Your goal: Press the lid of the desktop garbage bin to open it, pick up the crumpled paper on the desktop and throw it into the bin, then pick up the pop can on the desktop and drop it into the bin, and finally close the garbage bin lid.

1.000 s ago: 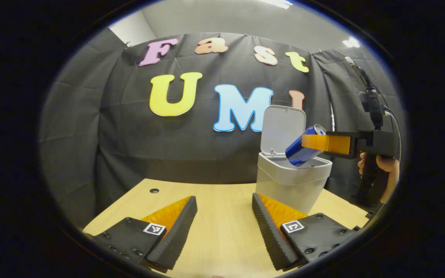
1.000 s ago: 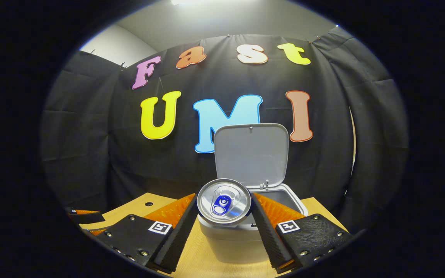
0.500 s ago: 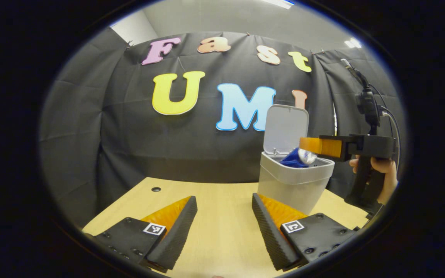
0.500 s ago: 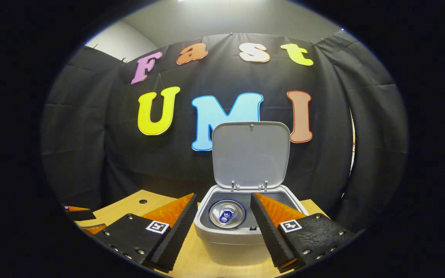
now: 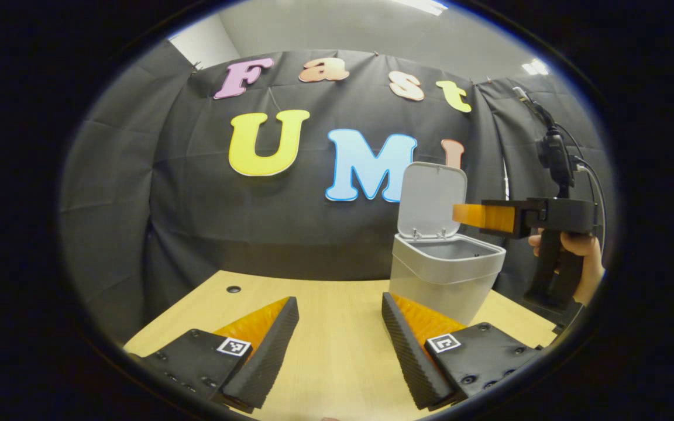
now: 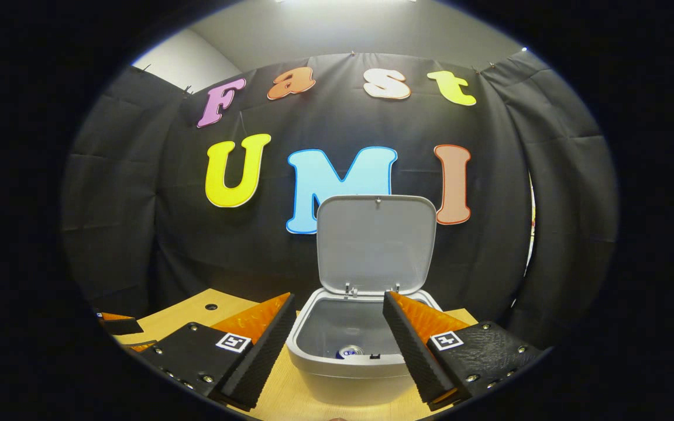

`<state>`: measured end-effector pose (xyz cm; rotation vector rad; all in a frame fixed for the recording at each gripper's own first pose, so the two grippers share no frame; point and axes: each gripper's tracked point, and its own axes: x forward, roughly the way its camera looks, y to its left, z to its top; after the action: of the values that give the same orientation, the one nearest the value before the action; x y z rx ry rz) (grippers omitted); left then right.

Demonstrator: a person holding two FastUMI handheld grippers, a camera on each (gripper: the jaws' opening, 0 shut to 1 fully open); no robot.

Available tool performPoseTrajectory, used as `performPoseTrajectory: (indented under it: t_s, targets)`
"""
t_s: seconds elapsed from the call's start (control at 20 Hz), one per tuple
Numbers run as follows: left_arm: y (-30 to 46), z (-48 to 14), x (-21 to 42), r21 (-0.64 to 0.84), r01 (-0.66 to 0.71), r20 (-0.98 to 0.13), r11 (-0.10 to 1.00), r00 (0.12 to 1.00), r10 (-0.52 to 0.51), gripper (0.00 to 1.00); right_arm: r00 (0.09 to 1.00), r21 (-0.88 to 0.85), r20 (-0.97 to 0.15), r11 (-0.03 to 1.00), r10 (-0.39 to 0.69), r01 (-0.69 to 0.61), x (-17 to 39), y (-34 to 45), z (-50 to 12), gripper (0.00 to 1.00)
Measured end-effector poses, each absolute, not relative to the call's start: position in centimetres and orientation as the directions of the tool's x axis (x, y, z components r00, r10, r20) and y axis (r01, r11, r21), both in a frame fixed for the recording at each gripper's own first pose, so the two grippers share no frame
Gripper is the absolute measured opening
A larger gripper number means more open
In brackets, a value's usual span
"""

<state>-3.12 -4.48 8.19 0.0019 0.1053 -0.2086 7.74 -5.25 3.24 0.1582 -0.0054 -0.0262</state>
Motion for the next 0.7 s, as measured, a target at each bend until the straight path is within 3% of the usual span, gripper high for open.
performPoseTrajectory:
  t_s: [0.7]
  targets:
    - [-4.4, 11.2, -0.3, -0.019, 0.297, -0.035, 0.955, 0.954, -0.298, 0.96, 0.979, 0.069, 0.042, 0.978, -0.201, 0.198, 13.7, -10.5, 11.7, 0.96]
